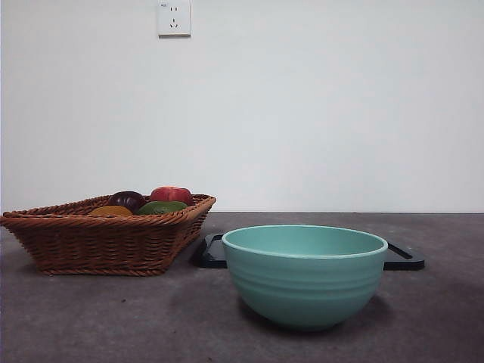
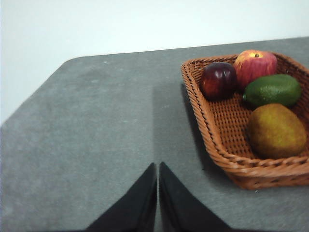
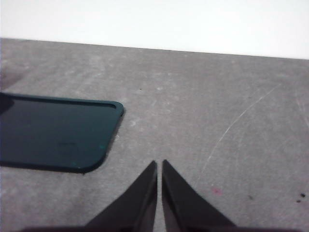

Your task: Pick up the wifruite, put it on the bowl, pick up the plate, put it on desk

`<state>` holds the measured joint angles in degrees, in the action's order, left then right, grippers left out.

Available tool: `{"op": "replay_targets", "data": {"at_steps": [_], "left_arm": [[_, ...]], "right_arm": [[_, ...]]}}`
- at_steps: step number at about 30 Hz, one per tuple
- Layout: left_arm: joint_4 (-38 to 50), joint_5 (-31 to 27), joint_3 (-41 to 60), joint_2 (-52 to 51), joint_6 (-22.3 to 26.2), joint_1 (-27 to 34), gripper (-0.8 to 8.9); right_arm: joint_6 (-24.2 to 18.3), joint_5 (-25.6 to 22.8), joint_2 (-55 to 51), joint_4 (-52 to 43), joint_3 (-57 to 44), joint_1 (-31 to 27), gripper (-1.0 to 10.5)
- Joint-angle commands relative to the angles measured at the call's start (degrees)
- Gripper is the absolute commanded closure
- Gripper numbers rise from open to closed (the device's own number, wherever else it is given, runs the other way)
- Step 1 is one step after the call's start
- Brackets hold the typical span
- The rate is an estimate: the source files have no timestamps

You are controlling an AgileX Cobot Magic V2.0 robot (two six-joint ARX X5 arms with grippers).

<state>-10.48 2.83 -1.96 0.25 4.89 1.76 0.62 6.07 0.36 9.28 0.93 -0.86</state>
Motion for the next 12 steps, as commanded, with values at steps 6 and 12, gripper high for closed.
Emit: {"op": "replay_targets", "data": {"at_steps": [6, 12], "left_arm": [[-0.24, -0.07, 0.68, -0.07, -19.67, 0.15, 8.05], [-0.52, 0.0, -0.26, -0.07, -26.38, 0.15, 8.05]], "right_arm": [[10.49, 0.09, -0.15, -0.22, -0.17, -0.07, 9.4], [15.85, 1.9, -0.15, -0.24, 0.09, -0.07, 9.4]]}}
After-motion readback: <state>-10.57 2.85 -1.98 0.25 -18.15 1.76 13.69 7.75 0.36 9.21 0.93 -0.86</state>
